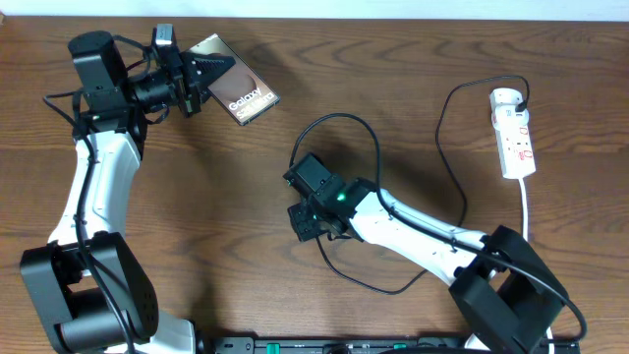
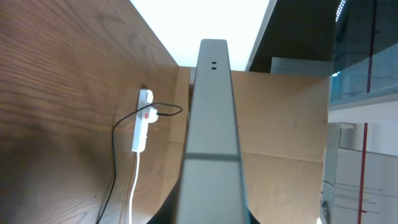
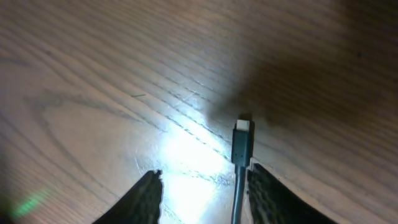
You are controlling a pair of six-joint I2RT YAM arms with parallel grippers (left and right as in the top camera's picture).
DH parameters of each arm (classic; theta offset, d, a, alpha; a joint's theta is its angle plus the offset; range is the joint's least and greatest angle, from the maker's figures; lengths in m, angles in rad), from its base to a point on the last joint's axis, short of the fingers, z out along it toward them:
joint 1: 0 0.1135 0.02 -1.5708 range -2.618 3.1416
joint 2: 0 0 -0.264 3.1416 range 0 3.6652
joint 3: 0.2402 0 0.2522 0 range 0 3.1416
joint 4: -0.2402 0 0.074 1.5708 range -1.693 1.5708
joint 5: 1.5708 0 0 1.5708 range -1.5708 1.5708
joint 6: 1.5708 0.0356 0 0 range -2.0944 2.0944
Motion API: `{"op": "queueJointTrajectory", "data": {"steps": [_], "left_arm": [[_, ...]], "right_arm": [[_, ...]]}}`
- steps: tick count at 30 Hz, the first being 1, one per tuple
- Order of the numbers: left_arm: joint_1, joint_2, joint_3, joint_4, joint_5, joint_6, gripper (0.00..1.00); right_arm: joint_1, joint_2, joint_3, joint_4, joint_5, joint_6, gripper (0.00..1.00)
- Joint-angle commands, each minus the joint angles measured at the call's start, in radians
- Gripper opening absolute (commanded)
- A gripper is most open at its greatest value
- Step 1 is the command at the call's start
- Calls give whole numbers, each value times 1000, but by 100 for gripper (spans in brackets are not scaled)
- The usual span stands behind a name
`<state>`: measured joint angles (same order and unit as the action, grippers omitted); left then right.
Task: Plug charger to phone and switch on socket
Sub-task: 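Lower the right gripper over the USB-C plug and grasp it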
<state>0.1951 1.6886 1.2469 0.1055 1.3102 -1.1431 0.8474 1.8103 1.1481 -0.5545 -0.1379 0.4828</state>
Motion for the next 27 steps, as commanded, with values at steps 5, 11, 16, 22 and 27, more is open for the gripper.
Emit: {"op": "queueJointTrajectory", "data": {"steps": [5, 11, 16, 22, 27], "left_arm": [[2, -9, 14, 9, 20, 24, 7], [2, -9, 14, 9, 21, 24, 7], [2, -9, 14, 9, 21, 24, 7], [2, -9, 14, 9, 22, 24, 7], [2, -9, 14, 9, 21, 23, 7]], "right_arm": [[-37, 80, 23, -39, -1, 77, 35], [-48, 157, 92, -97, -10, 83, 30], [-47, 211, 156, -151, -26, 58, 17], [-56, 214, 183, -171, -22, 55, 1], [-96, 201, 233, -203, 62, 53, 1]]}}
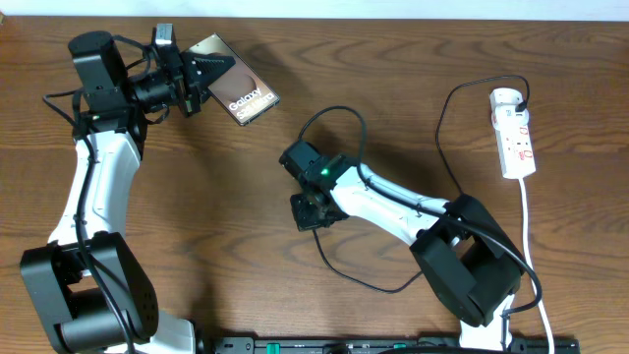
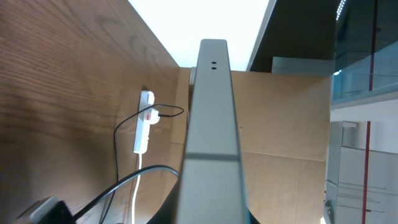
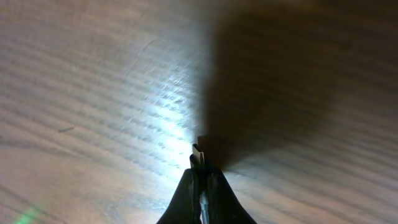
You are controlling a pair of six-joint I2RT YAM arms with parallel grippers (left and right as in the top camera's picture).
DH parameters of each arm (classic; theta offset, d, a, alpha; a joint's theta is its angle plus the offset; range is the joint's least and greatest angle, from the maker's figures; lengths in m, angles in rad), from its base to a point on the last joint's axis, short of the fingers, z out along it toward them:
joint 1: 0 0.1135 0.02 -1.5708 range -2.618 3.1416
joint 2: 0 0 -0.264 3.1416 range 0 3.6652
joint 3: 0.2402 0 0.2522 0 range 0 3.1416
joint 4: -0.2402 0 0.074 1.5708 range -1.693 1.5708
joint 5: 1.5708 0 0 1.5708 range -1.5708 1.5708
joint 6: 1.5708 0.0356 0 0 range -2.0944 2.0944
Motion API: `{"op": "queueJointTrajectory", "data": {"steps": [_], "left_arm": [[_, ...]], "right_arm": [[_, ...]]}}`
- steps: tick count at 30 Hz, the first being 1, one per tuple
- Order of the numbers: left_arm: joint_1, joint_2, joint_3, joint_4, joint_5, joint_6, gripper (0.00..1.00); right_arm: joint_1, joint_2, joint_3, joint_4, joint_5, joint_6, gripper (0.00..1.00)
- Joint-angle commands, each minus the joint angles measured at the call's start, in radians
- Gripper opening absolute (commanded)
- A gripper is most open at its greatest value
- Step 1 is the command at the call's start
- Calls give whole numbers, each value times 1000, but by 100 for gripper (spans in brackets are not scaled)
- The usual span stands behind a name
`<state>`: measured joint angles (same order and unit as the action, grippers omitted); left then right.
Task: Plug charger to phone and switch on socket
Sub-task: 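Lower the right gripper over the USB-C plug and grasp it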
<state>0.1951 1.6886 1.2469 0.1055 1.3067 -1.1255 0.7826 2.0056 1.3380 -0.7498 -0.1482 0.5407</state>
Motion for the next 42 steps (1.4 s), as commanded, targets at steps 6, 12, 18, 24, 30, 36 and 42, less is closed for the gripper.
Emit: {"op": "queueJointTrajectory", "data": {"steps": [6, 12, 18, 24, 30, 36, 42], "left_arm": [[2, -9, 14, 9, 25, 6, 7], [2, -9, 14, 9, 25, 6, 7], [2, -9, 14, 8, 26, 6, 7], [2, -9, 14, 8, 41, 6, 7], [-5, -9, 14, 8, 40, 7, 7], [-5, -9, 14, 8, 41, 6, 7], [-5, -9, 14, 8, 43, 6, 7]], "right_arm": [[-92, -8, 91, -21, 248, -28, 1], [-160, -7, 91, 48, 271, -56, 1], [-197, 34, 90, 108, 274, -105, 1], [-211, 64, 91, 107, 273, -85, 1], [-214, 79, 90, 106, 273, -85, 1], [-216, 93, 90, 83, 269, -71, 2], [-216, 94, 88, 42, 259, -46, 6]]}}
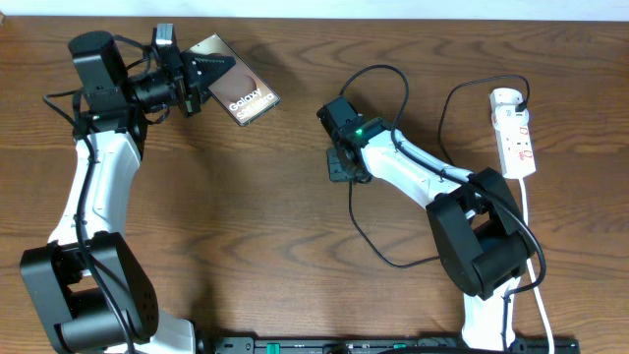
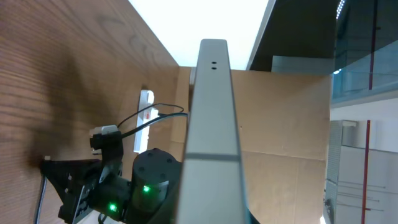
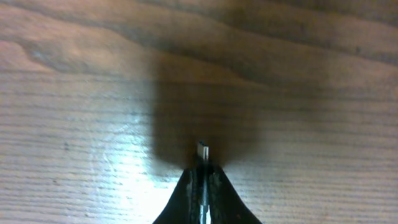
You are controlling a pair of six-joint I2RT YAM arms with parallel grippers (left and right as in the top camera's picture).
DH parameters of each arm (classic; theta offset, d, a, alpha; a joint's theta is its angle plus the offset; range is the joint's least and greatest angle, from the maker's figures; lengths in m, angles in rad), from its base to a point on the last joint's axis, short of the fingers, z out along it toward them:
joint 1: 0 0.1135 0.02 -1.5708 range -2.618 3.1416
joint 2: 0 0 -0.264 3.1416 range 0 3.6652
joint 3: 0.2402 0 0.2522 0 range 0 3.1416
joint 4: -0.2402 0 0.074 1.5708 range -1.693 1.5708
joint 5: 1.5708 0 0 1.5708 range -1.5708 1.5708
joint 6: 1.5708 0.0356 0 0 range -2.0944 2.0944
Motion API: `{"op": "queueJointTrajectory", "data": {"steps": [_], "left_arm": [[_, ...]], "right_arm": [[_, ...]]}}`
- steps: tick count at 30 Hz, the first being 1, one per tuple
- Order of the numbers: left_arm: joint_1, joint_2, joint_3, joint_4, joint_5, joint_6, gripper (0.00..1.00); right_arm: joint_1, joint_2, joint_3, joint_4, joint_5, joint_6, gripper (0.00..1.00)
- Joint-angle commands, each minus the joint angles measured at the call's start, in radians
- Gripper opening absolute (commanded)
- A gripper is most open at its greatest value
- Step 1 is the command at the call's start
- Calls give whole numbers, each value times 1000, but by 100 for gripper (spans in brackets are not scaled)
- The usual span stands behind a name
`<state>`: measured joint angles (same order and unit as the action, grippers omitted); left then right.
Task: Plug charger to phone and switch on socket
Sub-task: 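Lower the right gripper over the USB-C plug and grasp it, then lift the plug with the right gripper and carry it toward the phone's bottom port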
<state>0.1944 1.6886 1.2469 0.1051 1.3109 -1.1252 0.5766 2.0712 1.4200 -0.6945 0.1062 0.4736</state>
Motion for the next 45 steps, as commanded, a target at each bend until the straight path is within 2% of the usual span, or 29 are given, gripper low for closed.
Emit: {"op": "queueJointTrajectory", "data": {"steps": [1, 15, 28, 30, 33, 36, 39, 45], "left_arm": [[-4, -9, 14, 9, 39, 6, 7], [-4, -9, 14, 9, 40, 8, 7], [-4, -9, 14, 9, 40, 26, 7], [-4, -9, 14, 9, 40, 26, 7], [-4, -9, 14, 9, 40, 26, 7], [-4, -9, 14, 9, 40, 26, 7], [-4, -9, 14, 9, 40, 25, 7], [-4, -9, 14, 9, 40, 25, 7]], "right_arm": [[-10, 29, 6, -18, -1, 27, 7], [-16, 46, 4, -63, -164, 46, 18], [-26, 63, 4, -80, -173, 64, 22], [-26, 64, 4, -80, -173, 64, 20], [-26, 64, 4, -76, -172, 64, 1], [-26, 63, 4, -52, -172, 61, 1], [-35, 54, 11, 4, -263, -45, 1], [-117, -36, 23, 64, -670, -323, 1]]}}
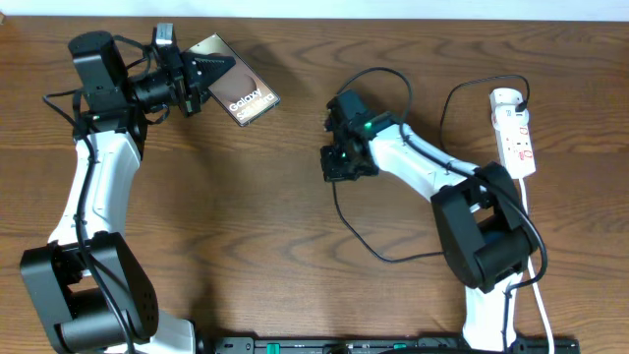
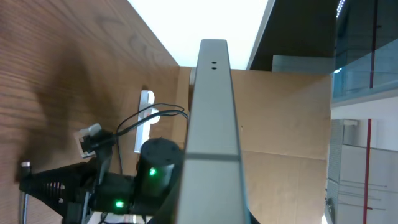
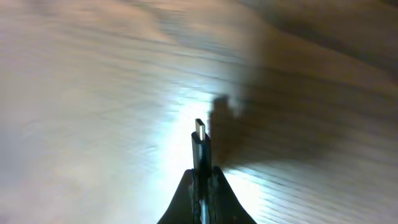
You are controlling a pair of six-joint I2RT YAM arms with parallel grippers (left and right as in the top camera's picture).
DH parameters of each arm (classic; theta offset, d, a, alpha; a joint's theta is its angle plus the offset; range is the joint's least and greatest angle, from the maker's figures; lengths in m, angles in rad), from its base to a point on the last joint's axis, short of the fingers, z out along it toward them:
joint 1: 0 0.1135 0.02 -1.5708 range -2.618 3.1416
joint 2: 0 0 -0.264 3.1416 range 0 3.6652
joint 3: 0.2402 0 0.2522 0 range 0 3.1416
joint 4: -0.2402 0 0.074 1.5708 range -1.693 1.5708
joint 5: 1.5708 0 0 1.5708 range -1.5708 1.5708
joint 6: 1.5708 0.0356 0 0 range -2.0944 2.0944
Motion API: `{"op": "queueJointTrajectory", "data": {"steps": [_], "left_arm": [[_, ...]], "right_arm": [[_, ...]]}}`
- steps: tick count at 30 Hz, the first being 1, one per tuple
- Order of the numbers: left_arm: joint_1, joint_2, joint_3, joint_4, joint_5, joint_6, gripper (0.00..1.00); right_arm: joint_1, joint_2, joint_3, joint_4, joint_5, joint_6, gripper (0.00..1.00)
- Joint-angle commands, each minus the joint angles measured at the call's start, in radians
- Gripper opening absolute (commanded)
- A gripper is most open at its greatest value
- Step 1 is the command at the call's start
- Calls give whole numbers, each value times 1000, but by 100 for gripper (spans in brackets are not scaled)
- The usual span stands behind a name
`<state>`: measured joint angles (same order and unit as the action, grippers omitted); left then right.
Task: Plug charger to phone and switch on socket
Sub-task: 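Lift the plug with the right gripper and carry it toward the phone's bottom port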
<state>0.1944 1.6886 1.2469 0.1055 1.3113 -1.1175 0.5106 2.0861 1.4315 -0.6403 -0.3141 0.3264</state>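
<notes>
My left gripper point(image 1: 201, 77) holds the phone point(image 1: 239, 91) off the table at the back left, shut on it; its screen reads "Galaxy". In the left wrist view the phone's edge point(image 2: 212, 124) fills the middle, end-on. My right gripper point(image 1: 338, 167) is mid-table, shut on the black charger plug point(image 3: 199, 144), whose metal tip sticks out past the fingers point(image 3: 183, 193). The black cable point(image 1: 393, 88) loops back to the white socket strip point(image 1: 514, 133) at the far right.
The brown wooden table point(image 1: 197, 246) carries everything. The cable also trails in a loop point(image 1: 383, 258) toward the front, near the right arm's base. A white lead point(image 1: 526, 221) runs down from the socket strip along the right edge.
My right gripper has turned with the plug and shifted slightly left; the plug's tip shows further out of the fingers. The left gripper and phone have not moved.
My right gripper stood open around the plug lying on the table at front centre. Then it was shut on the plug. It later held the plug further back and right, and now holds it mid-table. The left gripper held the phone still throughout.
</notes>
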Motion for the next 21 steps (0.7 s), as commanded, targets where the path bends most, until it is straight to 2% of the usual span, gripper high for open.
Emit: {"op": "queueJointTrajectory", "data": {"steps": [1, 6, 10, 15, 21], "left_arm": [[-4, -9, 14, 8, 41, 17, 7], [-4, -9, 14, 8, 47, 18, 7], [-4, -9, 14, 8, 51, 64, 7], [-4, -9, 14, 8, 71, 132, 7], [-4, -9, 14, 8, 107, 215, 7]], "right_arm": [[-70, -70, 11, 17, -323, -216, 1], [-176, -144, 11, 17, -634, -337, 1], [-223, -147, 11, 20, -814, -347, 1], [-233, -146, 11, 23, -953, -369, 1], [-208, -146, 11, 39, -1015, -367, 1]]}}
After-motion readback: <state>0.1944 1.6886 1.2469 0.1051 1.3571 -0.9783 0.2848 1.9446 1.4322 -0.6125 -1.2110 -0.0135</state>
